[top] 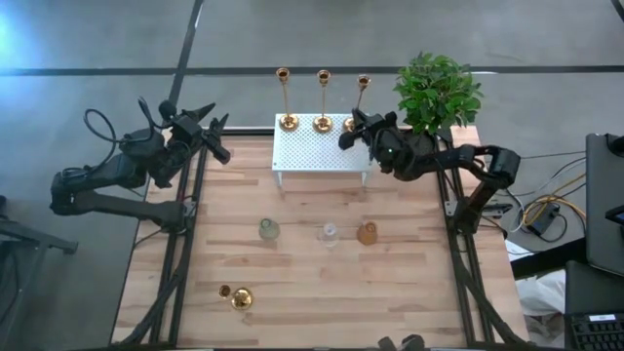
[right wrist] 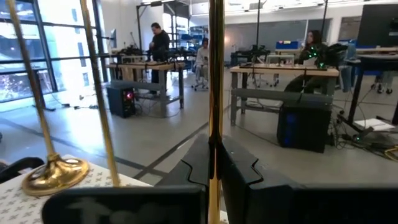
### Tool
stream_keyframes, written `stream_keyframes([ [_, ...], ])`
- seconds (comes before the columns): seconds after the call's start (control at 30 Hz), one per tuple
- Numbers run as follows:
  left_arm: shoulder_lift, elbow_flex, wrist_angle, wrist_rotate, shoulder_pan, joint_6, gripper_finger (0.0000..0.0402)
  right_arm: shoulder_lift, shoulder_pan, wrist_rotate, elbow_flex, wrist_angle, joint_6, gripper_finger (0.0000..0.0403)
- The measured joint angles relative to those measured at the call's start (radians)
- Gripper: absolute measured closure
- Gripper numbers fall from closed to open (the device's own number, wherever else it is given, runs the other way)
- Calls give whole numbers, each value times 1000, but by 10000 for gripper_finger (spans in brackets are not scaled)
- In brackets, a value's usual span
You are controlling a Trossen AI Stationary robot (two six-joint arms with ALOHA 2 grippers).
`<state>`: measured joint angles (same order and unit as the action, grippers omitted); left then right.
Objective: Pick & Place candle stick holders
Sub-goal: Align the gold candle holder with the other gold candle holders on the shelf
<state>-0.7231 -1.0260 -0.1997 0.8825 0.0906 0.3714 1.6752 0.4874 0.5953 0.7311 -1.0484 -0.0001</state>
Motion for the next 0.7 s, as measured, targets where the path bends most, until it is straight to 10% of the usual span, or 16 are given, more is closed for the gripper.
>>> stream_keyframes([
  [0.7,0,0,0,-1,0,0,214,0,36,-80,0,29,-15,392],
])
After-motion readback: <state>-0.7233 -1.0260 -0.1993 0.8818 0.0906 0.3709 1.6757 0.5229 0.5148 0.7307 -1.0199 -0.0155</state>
